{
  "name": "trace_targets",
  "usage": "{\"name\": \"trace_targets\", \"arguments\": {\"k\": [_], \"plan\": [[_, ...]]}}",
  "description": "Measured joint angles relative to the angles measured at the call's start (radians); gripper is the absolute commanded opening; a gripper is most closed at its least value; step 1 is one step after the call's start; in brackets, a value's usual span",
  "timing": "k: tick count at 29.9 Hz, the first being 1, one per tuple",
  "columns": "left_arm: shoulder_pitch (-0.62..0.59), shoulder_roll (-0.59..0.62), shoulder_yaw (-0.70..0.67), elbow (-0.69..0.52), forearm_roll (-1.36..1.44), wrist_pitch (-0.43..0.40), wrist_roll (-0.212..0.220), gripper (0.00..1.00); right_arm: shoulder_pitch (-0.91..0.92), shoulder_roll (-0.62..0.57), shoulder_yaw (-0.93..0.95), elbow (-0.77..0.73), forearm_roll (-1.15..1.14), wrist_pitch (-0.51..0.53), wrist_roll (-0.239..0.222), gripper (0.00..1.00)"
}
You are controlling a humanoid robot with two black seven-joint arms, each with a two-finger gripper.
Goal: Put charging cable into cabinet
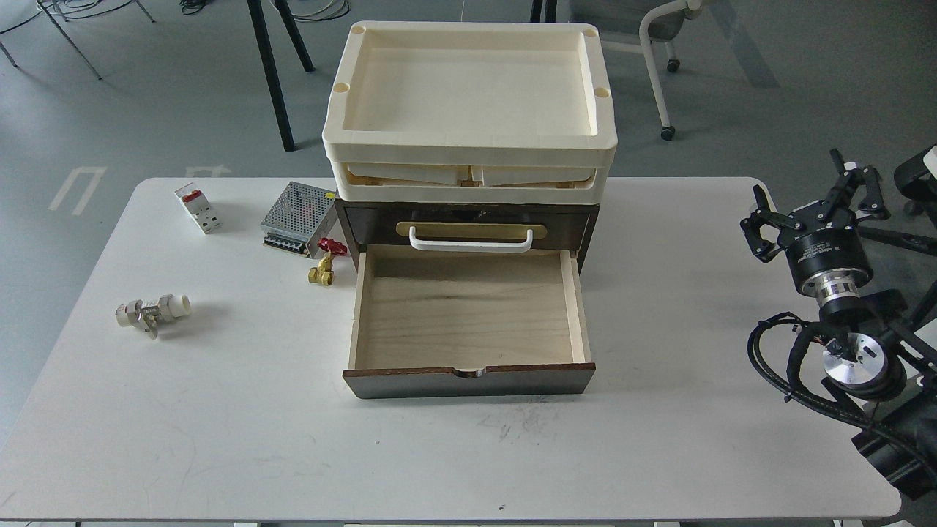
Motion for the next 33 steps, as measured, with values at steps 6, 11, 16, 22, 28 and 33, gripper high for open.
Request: {"name": "trace_targets", "arguments": {"k": [6, 11, 16, 22, 28, 33], "plan": [[-0.106, 0.063, 0.000, -0.424, -0.011, -0.117, 0.000, 0.02, 0.001, 0.000, 0.000, 0.000, 0.000, 0.000, 0.001, 1.00], [-0.132, 0.147, -0.037, -0.885, -0.013, -0.169, 0.000, 0.02, 0.002, 0.000, 0.001, 0.001, 0.000, -0.001, 0.002, 1.00], [-0.107, 0.189, -0.037, -1.203, -0.001, -0.177, 0.000, 0.02, 0.002, 0.000, 0.001, 0.001, 0.000, -0.001, 0.002, 1.00], [-0.053, 0.153, -0.007, -1.339, 0.095, -0.177, 0.000, 0.02, 0.002, 0.000, 0.001, 0.000, -0.003, 0.000, 0.002, 1.00], [0.115, 0.113, 0.011, -1.367, 0.435, -0.174, 0.000, 0.02, 0.002, 0.000, 0.001, -0.001, -0.003, 0.000, 0.002, 1.00], [0.271, 0.094, 0.008, -1.364, 0.608, -0.168, 0.000, 0.02, 0.001, 0.000, 0.001, -0.001, -0.005, 0.000, 0.002, 1.00]]}}
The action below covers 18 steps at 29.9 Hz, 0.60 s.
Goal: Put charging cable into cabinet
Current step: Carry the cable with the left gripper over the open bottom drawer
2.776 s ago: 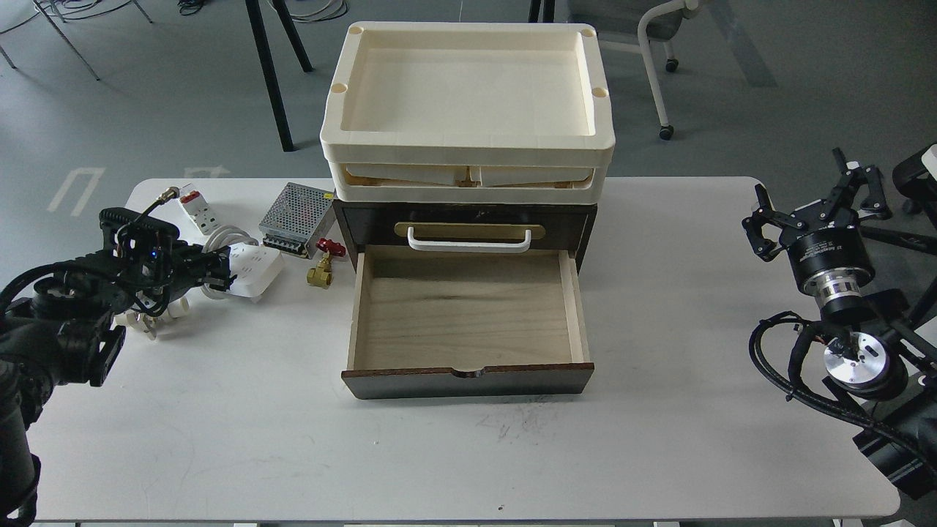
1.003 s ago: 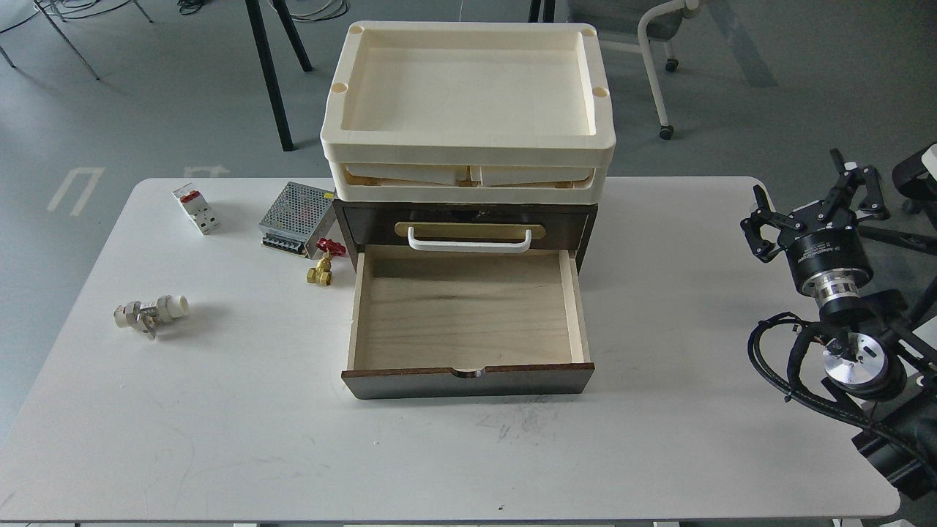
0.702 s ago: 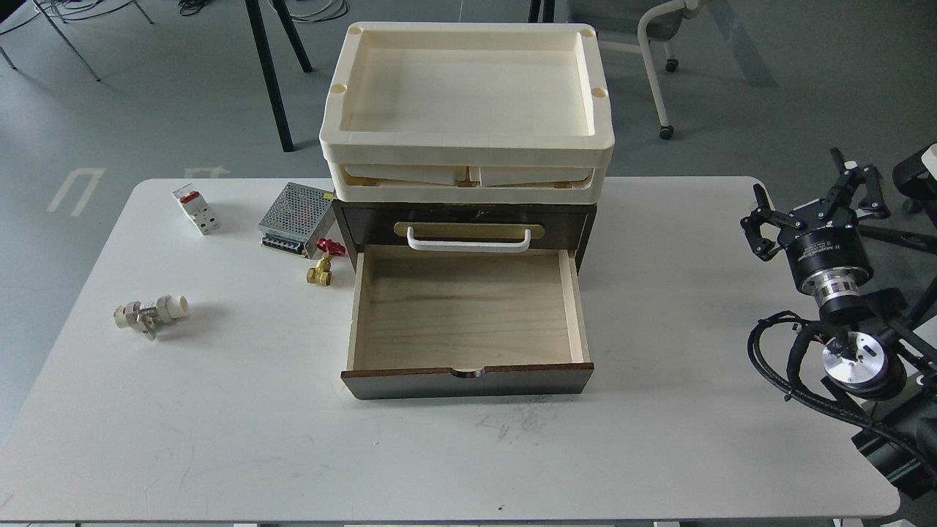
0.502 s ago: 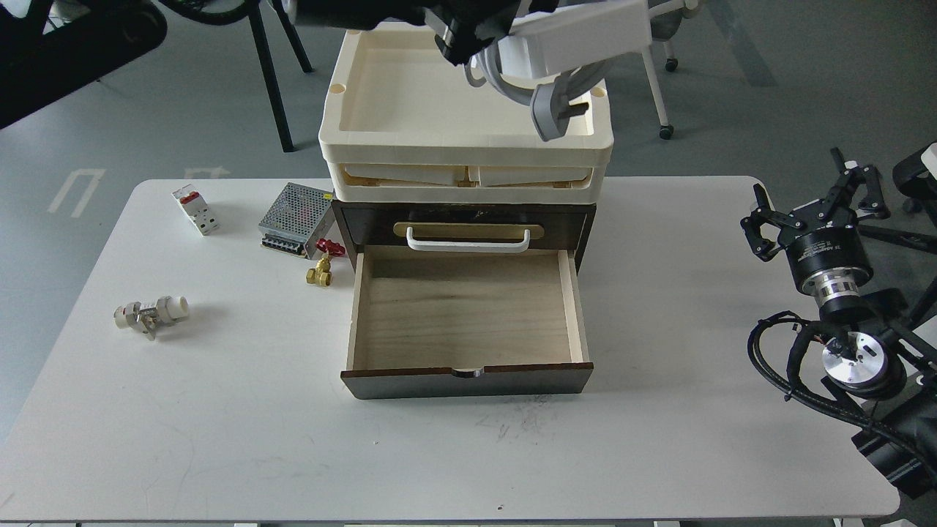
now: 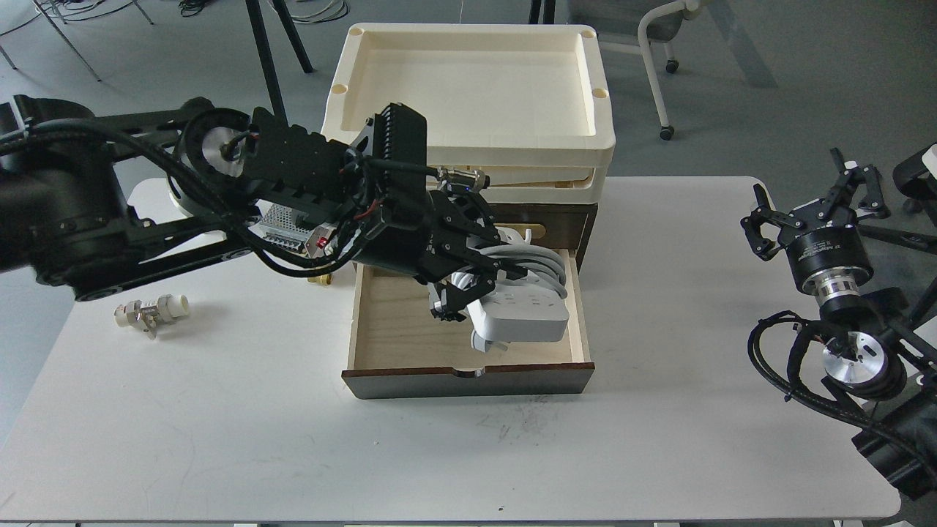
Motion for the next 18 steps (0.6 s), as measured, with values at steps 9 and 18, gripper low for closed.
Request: {"name": "trace_targets", "arguments": {"k": [9, 18], "plan": [[0.137, -0.022, 0.001, 0.022, 0.021, 0.002, 0.000, 0.02, 0.000, 0.000, 0.000, 0.000, 0.000, 0.000, 0.000, 1.00], [0.155, -0.058, -0.010, 0.193, 0.022, 0.036, 0.000, 0.04, 0.000, -0.001, 0.000, 0.003, -0.001, 0.000, 0.000, 1.00]]}}
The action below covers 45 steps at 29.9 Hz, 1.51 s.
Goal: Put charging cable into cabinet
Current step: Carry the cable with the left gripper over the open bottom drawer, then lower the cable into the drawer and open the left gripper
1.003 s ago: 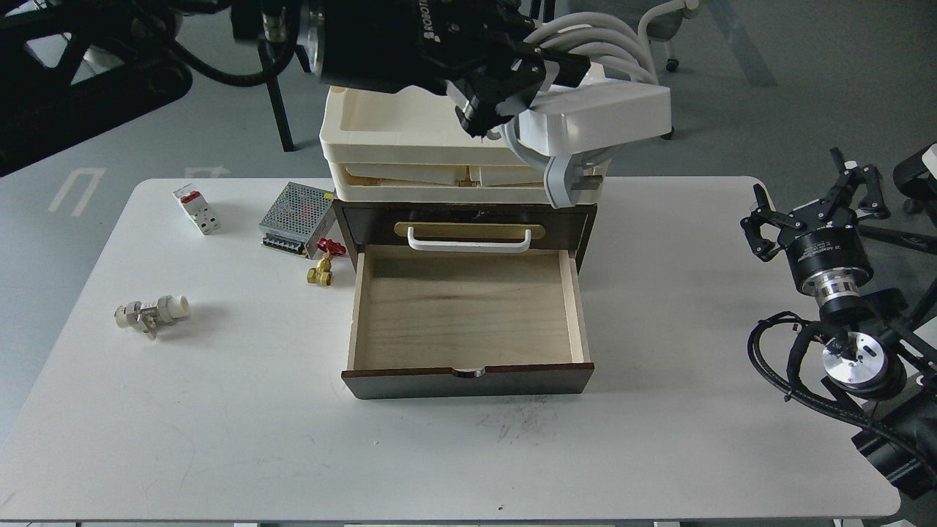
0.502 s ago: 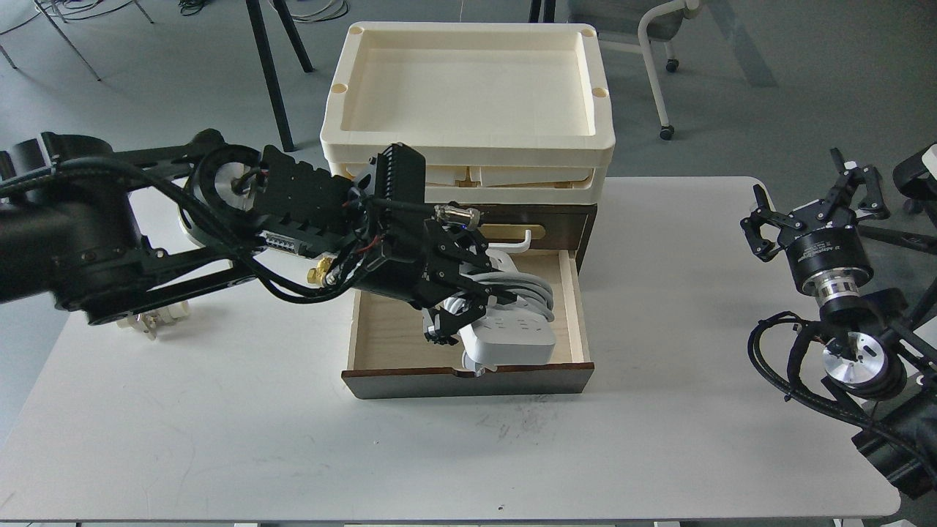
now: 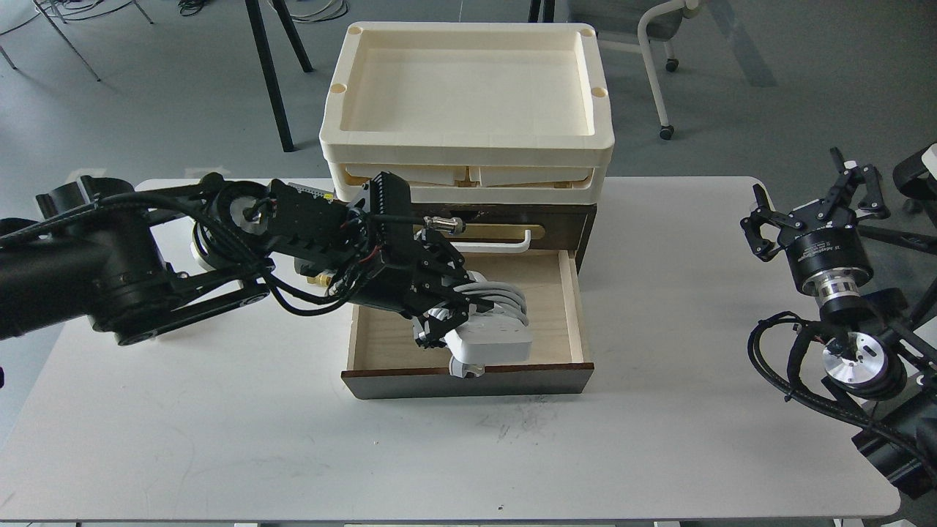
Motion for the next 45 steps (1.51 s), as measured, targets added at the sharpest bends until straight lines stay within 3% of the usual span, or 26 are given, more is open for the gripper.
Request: {"name": "trace_targets", "arguments": {"k": [11, 26, 28, 31, 37, 39, 42, 45], "plan": [[0.110, -0.066, -0.048, 0.150, 0.000, 0.018, 0.000, 0.04, 0.000, 0.001, 0.000, -0.001, 0.000, 0.000, 0.000, 1.00], [0.125, -0.150, -0.069, 0.298, 0.000, 0.053, 0.000, 0.09, 0.000, 0.001, -0.002, -0.001, -0.001, 0.000, 0.000, 1.00], [0.125, -0.154, -0.069, 0.305, 0.000, 0.057, 0.000, 0.15, 0.000, 0.001, -0.002, -0.001, -0.001, 0.000, 0.000, 1.00], [0.127, -0.155, -0.067, 0.308, 0.000, 0.059, 0.000, 0.38, 0.000, 0.000, -0.002, 0.000, -0.001, 0.000, 0.000, 1.00], [0.143, -0.157, -0.068, 0.304, 0.000, 0.073, -0.001, 0.60, 0.000, 0.000, -0.002, 0.000, -0.001, 0.000, 0.000, 1.00], [0.149, -0.156, -0.069, 0.301, 0.000, 0.107, 0.000, 0.66, 0.000, 0.000, -0.002, 0.000, -0.002, 0.000, 0.000, 1.00], [0.160, -0.156, -0.069, 0.300, 0.000, 0.181, 0.000, 0.87, 0.000, 0.000, -0.002, 0.000, -0.002, 0.000, 0.000, 1.00], [0.167, -0.154, -0.081, 0.290, 0.000, 0.276, -0.001, 0.93, -0.001, 0.000, -0.002, 0.000, -0.002, 0.000, 0.000, 1.00]]}}
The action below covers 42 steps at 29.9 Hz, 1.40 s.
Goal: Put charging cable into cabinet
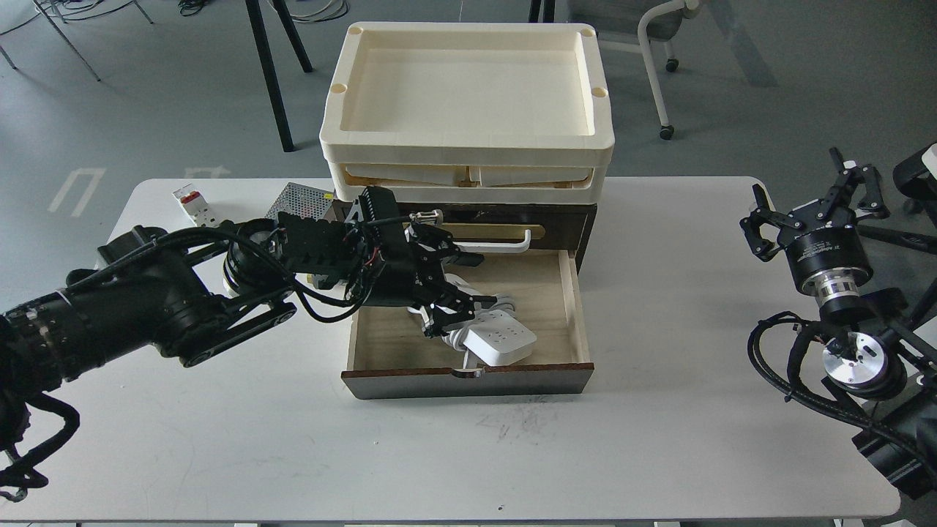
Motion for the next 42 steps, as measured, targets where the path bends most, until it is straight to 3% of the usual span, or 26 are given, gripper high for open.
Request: {"name": "trace_targets", "arguments": {"k": [4, 10, 13, 17, 21, 26, 31, 35, 42], "plan": [[0.007, 0.022, -0.058, -0.085, -0.084, 0.086, 0.000, 0.96, 0.000, 0.000, 0.000, 0.000, 0.000, 0.000, 0.000, 1.00], [0.021, 0.072, -0.209, -0.233, -0.517, 0.068, 0.000, 0.96, 0.000, 0.000, 0.000, 0.000, 0.000, 0.000, 0.000, 1.00], [0.032, 0.082, -0.347, -0.275, -0.694, 0.022, 0.000, 0.96, 0.000, 0.000, 0.000, 0.000, 0.000, 0.000, 0.000, 1.00], [0.037, 0.083, -0.548, -0.278, -0.964, -0.114, 0.000, 0.96, 0.000, 0.000, -0.001, 0.000, 0.000, 0.000, 0.000, 1.00], [0.037, 0.085, -0.682, -0.217, -1.257, -0.230, 0.000, 0.98, -0.001, 0.000, -0.001, 0.000, 0.000, 0.000, 0.000, 1.00], [0.040, 0.094, -0.773, -0.081, -1.523, -0.261, 0.000, 0.99, -0.001, 0.000, -0.002, 0.000, 0.000, 0.002, -0.001, 1.00], [0.041, 0.110, -0.787, 0.088, -1.814, -0.267, 0.001, 0.99, -0.001, -0.005, -0.015, 0.012, 0.000, 0.019, -0.007, 1.00], [0.091, 0.105, -0.787, 0.204, -2.045, -0.323, 0.037, 0.99, -0.001, -0.008, -0.019, 0.019, 0.000, 0.024, -0.009, 1.00], [0.197, 0.095, -0.787, 0.300, -2.145, -0.408, 0.052, 0.99, -0.001, -0.009, -0.015, 0.016, 0.002, 0.044, -0.016, 1.00]]}}
